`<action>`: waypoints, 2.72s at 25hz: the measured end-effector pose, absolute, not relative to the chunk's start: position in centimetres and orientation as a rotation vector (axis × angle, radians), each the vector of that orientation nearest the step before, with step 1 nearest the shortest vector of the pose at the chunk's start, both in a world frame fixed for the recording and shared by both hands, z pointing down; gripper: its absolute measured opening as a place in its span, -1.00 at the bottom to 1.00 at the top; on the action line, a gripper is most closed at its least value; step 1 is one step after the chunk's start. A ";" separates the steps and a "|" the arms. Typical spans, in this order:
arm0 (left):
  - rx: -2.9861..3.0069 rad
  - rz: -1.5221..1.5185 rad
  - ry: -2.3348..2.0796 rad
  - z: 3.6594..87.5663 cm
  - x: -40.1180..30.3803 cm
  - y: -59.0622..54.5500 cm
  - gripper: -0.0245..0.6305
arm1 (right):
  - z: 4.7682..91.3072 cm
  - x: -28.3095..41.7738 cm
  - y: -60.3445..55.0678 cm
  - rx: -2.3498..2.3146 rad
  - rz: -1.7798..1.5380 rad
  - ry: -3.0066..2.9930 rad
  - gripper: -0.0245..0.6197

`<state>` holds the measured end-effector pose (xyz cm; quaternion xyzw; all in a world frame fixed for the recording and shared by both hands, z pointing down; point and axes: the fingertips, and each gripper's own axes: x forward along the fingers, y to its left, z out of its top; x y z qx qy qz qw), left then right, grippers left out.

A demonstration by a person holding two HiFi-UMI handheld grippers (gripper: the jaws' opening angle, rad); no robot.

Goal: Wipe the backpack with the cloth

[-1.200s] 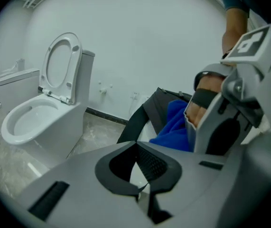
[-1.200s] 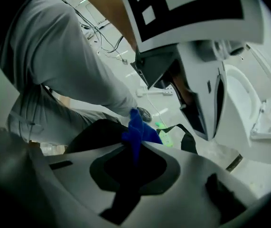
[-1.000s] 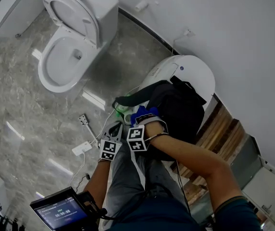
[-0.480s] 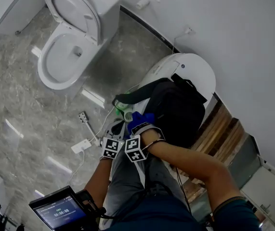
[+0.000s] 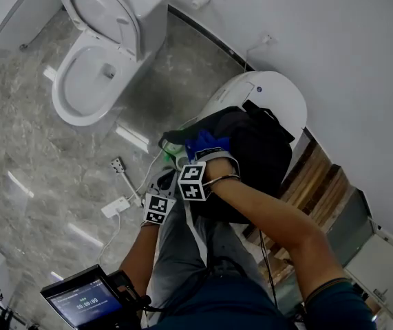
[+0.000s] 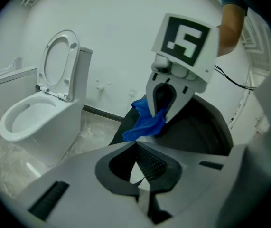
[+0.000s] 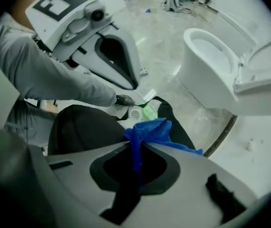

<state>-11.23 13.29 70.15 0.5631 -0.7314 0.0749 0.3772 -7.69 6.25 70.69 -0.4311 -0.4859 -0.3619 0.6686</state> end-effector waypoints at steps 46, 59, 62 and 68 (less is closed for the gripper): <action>2.473 0.789 -1.068 55.6 14.0 2.3 -0.92 | 75.4 27.2 5.3 1.709 2.357 -1.326 -0.84; 2.575 1.089 -0.806 58.3 24.6 -5.9 -0.92 | 74.2 28.2 1.3 1.376 2.339 -1.571 -0.84; 2.567 1.113 -0.778 58.7 25.4 -5.5 -0.92 | 74.3 27.2 3.4 1.096 2.138 -1.665 -0.84; 2.551 1.092 -0.830 58.2 24.7 -6.9 -0.92 | 69.1 25.7 -5.6 0.900 1.714 -2.198 -0.84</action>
